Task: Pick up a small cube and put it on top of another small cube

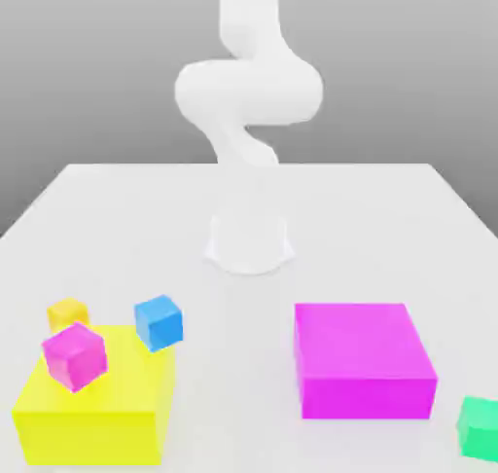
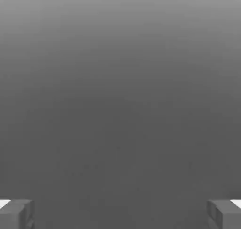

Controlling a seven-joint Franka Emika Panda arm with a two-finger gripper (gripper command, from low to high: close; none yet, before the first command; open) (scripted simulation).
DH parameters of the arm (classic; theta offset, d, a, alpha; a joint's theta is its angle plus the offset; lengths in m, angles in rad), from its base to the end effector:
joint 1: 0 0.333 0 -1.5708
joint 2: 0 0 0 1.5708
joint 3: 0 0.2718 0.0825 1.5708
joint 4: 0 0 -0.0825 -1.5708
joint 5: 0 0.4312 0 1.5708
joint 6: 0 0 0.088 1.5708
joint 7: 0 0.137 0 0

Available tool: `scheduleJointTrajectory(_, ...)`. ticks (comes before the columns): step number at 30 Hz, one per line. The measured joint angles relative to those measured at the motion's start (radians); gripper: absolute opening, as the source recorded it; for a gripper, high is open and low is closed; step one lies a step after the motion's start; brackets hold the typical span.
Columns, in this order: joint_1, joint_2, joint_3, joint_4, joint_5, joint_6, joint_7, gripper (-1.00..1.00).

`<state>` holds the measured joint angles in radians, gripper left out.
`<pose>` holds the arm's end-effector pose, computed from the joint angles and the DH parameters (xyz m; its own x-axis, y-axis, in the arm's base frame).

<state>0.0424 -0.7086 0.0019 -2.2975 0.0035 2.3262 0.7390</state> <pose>0.4752 0.0214 0.6255 0.5762 -0.6501 0.4954 -0.4658 -0.7592 -0.4545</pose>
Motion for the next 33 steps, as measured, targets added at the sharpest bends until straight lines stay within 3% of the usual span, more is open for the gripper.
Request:
scheduleJointTrajectory(18, 0.253, 0.659, 0.083, 0.018, 0.007, 0.189, -0.426, 0.00)
scheduleJointTrajectory(28, 0.358, 1.025, 0.142, 0.029, -0.092, 0.291, -0.588, 0.00)
scheduleJointTrajectory(33, 0.397, 1.207, 0.119, 0.058, -0.148, 0.405, -0.582, 0.00)
